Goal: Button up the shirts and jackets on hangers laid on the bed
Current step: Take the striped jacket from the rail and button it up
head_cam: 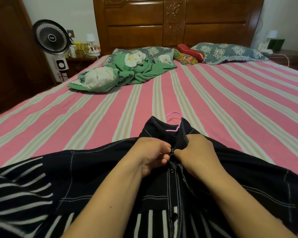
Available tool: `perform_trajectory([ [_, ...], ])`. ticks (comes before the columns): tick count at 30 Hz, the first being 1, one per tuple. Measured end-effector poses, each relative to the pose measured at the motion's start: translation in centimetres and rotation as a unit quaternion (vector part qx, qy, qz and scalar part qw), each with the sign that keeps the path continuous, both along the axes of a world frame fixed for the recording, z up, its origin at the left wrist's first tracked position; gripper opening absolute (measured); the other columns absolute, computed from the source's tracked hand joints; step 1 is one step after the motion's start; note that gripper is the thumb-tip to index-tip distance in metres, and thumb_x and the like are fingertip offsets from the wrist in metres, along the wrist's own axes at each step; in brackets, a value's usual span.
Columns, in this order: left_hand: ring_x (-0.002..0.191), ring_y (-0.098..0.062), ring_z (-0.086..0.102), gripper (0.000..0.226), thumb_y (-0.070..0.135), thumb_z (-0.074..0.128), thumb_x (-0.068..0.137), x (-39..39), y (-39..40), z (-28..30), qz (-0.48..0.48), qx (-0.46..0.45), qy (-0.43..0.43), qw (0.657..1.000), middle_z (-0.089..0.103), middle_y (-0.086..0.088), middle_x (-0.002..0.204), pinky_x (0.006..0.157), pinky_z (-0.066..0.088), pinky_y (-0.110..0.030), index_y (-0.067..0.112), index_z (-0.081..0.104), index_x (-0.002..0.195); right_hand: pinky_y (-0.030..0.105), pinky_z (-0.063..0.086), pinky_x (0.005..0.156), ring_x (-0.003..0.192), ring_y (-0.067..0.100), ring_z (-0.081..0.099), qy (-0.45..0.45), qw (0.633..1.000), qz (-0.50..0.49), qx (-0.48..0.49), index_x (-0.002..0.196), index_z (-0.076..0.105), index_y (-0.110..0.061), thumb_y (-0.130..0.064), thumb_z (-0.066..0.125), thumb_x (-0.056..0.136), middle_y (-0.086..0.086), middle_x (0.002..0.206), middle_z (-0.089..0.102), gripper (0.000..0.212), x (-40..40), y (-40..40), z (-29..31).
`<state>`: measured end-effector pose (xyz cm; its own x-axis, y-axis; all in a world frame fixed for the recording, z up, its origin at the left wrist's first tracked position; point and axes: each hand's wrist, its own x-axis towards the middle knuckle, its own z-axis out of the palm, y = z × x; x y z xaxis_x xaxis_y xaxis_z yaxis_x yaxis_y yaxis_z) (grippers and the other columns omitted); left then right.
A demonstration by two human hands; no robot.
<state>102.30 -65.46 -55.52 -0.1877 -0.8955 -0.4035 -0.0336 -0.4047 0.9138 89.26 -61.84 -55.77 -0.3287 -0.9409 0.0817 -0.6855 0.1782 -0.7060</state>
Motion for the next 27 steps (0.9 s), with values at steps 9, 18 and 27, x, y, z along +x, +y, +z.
perform_trajectory([
  [9,0.042,-0.008,0.053,0.021,-0.01,0.054,0.09,0.2,4.3,1.0,0.08,0.021,0.048,0.995,0.063,-0.007,0.065,0.042,0.043,-0.016,0.001,0.07,0.083,0.028,0.044,0.057,0.066,0.019,0.061,-0.12,0.992,-0.034,-0.027,0.069,0.065,-0.012,-0.013,0.074,0.077,0.0,0.064,0.066,0.011,1.4,4.0,1.0],
  [18,0.049,-0.008,0.057,0.011,-0.003,0.061,0.096,1.1,8.6,-1.1,0.11,-0.044,0.101,0.988,0.067,-0.011,0.072,0.049,0.048,-0.019,0.004,0.07,0.094,0.038,0.056,0.068,0.07,0.026,0.068,-0.3,0.951,-0.047,-0.06,0.082,0.073,-0.003,-0.002,0.074,0.082,0.016,0.076,0.074,0.001,3.5,8.4,0.3],
  [27,0.051,-0.01,0.06,0.015,0.004,0.061,0.096,0.5,8.0,-2.2,0.103,-0.176,-0.026,0.979,0.069,-0.006,0.071,0.051,0.052,-0.023,0.012,0.074,0.097,0.041,0.06,0.07,0.073,0.031,0.073,-0.345,0.935,-0.047,-0.073,0.083,0.074,-0.003,-0.003,0.071,0.087,0.016,0.076,0.074,0.005,3.1,8.2,-0.9],
])
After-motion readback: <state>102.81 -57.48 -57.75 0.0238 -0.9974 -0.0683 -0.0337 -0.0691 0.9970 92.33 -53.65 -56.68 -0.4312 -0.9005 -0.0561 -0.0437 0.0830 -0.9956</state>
